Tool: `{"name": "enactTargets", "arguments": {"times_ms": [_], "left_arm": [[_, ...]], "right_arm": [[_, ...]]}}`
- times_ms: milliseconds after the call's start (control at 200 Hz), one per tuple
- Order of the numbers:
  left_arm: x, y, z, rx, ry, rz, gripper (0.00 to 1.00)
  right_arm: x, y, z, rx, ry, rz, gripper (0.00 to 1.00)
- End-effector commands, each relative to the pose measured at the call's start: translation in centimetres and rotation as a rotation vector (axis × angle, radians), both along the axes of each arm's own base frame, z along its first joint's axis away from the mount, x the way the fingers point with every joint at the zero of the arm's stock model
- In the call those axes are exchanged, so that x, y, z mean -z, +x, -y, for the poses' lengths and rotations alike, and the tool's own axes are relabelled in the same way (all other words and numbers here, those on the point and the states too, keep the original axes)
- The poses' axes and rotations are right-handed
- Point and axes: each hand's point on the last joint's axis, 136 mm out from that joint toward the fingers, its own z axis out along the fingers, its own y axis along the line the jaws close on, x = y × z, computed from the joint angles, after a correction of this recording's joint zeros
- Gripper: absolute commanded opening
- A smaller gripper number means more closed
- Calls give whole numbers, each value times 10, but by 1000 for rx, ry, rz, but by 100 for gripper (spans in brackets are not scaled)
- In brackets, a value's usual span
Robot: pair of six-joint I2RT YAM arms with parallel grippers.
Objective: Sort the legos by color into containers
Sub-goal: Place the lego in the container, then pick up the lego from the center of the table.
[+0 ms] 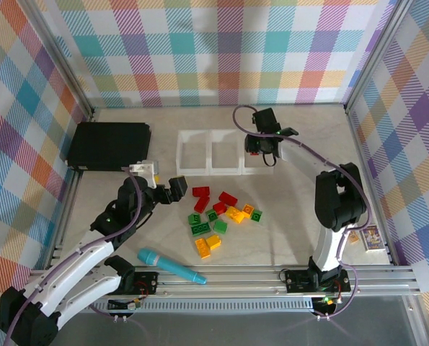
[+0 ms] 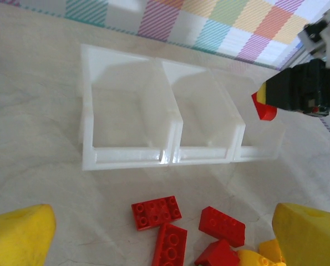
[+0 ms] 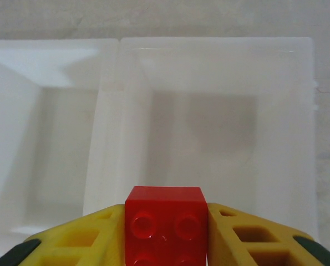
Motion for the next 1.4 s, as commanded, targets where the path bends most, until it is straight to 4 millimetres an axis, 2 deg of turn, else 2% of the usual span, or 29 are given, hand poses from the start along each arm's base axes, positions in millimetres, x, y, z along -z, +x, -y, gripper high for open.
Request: {"name": "enactTargets", "arguments": {"times_ms": [0,130,310,435,570,755,865,1025,1090,1285,1395], "left_arm": [[-2,-1,-2,-4,24,11,99],[-2,-3,6,37,11,-6,100],[1,-2,22,103,-12,-51,100],[0,-1,34,154,-24,-75,99],[5,2,35,149,-13,-89,100],[15,2,39,164,-12,-111,99],[19,2,40,168,-9,-120,100],[20,1,38,162,-2,-110,100],[20,1,36,153,-3,-102,99],[27,-1,39,163,-35,-120,99],[29,-2,40,164,-54,-120,100]], "right_arm": [[2,8,-4,-47,-11,-6,40],[15,12,-4,-46,-25,-34,41],[22,13,-2,-33,-43,-59,42],[13,8,-1,-22,-22,-66,47],[-7,-9,4,25,21,-81,57],[-18,-56,13,105,113,-174,70],[-19,-91,4,56,198,-222,72],[-19,-152,-20,-209,240,-274,71],[-17,-171,-22,-292,192,-256,71],[-7,-216,-26,-626,32,-93,69],[-11,-238,-31,-874,-40,90,72]]}}
